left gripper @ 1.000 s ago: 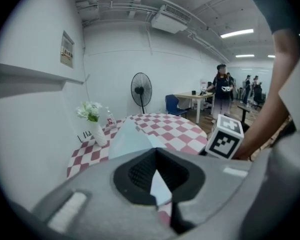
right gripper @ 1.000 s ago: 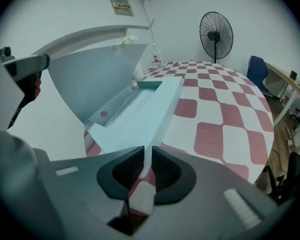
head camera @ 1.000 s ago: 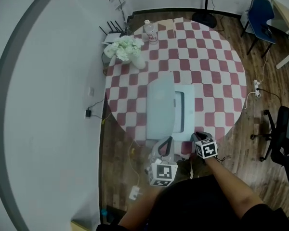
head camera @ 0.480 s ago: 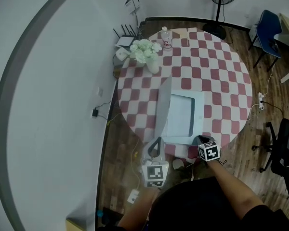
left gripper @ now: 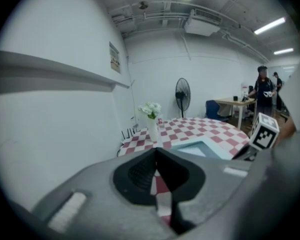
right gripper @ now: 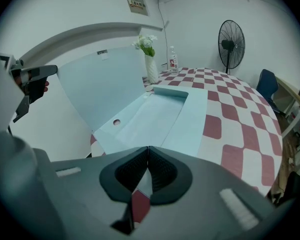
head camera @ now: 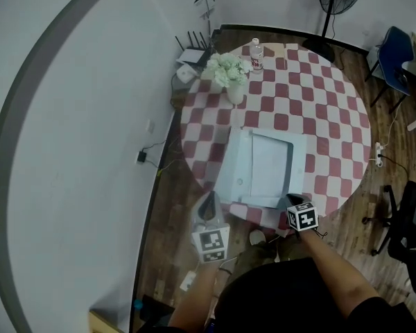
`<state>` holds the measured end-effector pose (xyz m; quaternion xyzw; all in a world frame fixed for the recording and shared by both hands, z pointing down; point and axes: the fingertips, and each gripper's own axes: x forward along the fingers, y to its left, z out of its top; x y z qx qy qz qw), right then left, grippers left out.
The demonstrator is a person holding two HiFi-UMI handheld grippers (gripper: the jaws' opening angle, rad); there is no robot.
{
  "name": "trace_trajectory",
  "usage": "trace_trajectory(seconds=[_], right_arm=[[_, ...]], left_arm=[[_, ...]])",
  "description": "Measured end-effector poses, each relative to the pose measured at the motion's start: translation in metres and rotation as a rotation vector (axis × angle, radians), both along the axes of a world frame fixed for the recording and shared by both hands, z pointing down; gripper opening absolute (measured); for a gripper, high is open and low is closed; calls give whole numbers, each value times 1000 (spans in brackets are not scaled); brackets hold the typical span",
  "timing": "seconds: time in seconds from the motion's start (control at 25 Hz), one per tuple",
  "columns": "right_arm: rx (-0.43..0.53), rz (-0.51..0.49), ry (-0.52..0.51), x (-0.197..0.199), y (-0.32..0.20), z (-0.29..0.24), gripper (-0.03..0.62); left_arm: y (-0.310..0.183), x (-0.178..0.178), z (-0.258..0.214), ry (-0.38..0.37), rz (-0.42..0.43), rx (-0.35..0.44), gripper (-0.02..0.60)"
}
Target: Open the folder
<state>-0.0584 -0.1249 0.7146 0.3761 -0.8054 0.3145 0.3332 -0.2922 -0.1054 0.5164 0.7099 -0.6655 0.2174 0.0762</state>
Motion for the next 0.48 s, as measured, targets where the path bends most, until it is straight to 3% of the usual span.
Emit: trace_trajectory(seconds=[0.24,0.48], right_arm=[[-17,-1,3,-16,8,4,2],[-16,-82,-7,-55,13,4,2]], left_arm=[[2,-57,20,55,-120,-20,9],[4,-99,46,76,-214,-34,18]])
